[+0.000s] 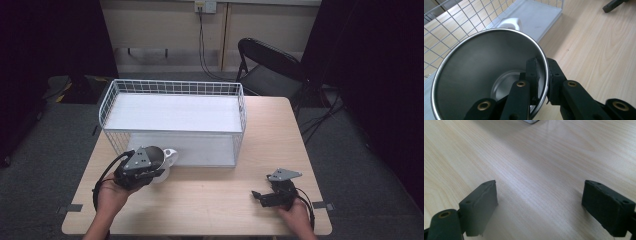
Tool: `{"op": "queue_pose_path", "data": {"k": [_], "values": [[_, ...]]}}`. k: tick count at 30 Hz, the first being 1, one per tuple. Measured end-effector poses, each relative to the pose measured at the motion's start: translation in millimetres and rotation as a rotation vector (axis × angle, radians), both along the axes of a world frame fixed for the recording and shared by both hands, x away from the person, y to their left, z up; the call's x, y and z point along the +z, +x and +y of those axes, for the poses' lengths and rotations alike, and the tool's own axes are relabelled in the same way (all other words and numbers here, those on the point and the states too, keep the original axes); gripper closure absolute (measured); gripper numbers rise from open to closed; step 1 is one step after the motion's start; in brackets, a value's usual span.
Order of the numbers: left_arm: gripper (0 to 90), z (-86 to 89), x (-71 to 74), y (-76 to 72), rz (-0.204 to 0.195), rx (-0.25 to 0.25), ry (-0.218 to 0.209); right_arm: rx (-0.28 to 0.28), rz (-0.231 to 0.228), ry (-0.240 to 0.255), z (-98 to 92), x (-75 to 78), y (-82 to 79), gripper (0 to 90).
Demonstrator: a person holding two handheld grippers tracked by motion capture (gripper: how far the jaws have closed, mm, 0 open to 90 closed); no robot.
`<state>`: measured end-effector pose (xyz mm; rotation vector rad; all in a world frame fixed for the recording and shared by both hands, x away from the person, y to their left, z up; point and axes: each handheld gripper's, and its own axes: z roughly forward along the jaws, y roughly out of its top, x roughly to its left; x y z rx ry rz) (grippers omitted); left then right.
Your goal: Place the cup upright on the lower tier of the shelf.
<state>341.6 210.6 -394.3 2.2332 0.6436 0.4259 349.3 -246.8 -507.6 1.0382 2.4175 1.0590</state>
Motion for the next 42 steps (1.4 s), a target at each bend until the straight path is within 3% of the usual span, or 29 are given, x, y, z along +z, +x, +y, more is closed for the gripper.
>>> {"op": "queue_pose_path", "data": {"k": [42], "values": [[82.4,-15.5,-0.6,21.2,-0.084,0.079,0.062,0.000,0.000,0.000,0.0,0.0,0.0,12.1]]}}
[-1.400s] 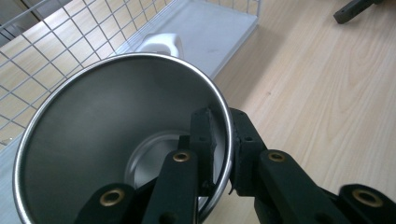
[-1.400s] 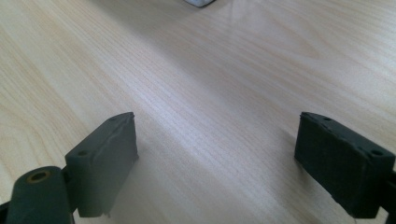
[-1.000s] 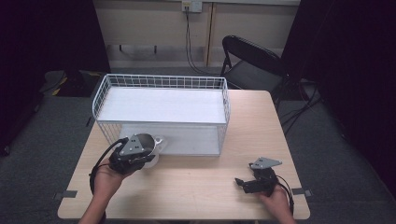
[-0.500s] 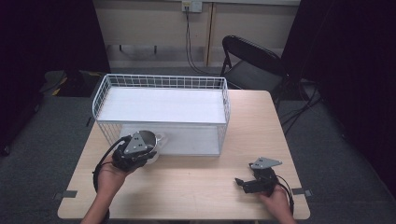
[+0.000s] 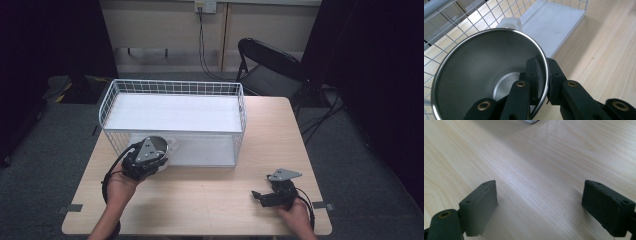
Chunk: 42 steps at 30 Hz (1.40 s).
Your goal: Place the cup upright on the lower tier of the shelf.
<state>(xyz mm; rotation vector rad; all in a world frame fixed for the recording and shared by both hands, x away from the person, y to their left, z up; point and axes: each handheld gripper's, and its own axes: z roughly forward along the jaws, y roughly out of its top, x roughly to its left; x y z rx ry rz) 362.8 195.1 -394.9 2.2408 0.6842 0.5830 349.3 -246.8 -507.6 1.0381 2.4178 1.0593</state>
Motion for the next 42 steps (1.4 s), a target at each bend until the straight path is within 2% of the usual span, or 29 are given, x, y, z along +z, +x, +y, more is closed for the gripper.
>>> {"op": "queue_pose_path", "data": {"k": [13,18,23,26,40,42], "values": [[82.4,-3.9,-1.4,7.2,-0.009,0.011,0.009,0.000,0.000,0.000,0.0,0.0,0.0,12.1],[82.4,-4.9,-2.4,9.7,-0.026,0.023,0.018,0.001,0.000,0.000,-0.1,0.0,-0.1,12.1],[82.4,-6.4,-3.8,11.2,-0.027,0.032,0.008,0.001,0.000,0.000,-0.1,0.0,-0.1,12.1],[82.4,-7.2,-4.3,12.3,-0.027,0.028,0.022,0.000,0.000,0.000,-0.1,0.0,-0.1,12.1],[82.4,-11.9,-4.1,16.3,-0.056,0.054,0.014,0.002,0.001,0.000,-0.2,0.0,-0.1,12.2],[82.4,-11.3,-4.0,17.0,-0.062,0.053,0.027,0.002,0.000,0.000,-0.2,0.0,-0.1,12.1]]}}
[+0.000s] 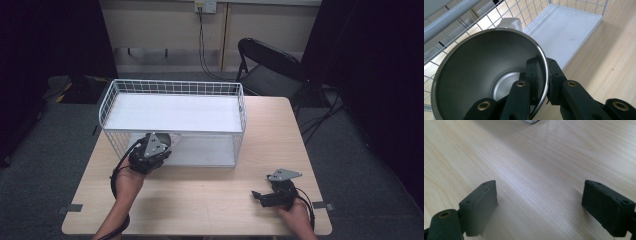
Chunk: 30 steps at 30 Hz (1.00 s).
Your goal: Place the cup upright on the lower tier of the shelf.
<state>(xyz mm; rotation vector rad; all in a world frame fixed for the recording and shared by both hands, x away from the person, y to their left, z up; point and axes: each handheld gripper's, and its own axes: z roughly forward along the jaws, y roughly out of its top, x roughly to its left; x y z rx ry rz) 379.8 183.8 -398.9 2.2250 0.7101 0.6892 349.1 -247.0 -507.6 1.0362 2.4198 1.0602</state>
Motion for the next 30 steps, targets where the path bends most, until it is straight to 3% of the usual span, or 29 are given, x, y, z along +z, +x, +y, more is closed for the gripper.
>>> {"op": "queue_pose_path", "data": {"k": [30], "values": [[82.3,-4.5,-12.4,6.4,-0.025,0.033,0.002,0.000,0.000,0.000,0.0,0.0,0.0,12.2]]}}
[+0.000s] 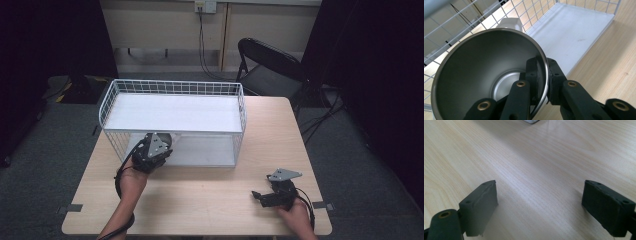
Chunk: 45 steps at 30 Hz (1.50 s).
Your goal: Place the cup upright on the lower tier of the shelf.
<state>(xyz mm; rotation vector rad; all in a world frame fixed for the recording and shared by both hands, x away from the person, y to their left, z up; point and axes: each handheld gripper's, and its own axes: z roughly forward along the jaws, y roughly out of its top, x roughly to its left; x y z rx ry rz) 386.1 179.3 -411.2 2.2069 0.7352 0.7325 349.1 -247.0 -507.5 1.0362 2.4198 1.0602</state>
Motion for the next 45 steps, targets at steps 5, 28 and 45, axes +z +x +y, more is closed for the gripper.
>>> {"op": "queue_pose_path", "data": {"k": [5,28,45], "values": [[82.3,-3.6,-2.5,2.4,-0.001,0.000,-0.010,0.001,0.000,0.000,-0.1,0.0,-0.1,12.1],[82.2,-9.9,-11.0,6.2,-0.020,0.002,0.002,0.003,0.000,-0.001,-0.3,0.0,-0.2,12.2],[81.7,-8.8,-17.1,9.0,-0.025,0.020,-0.005,0.003,0.000,0.000,-0.3,0.0,-0.2,12.1]]}}
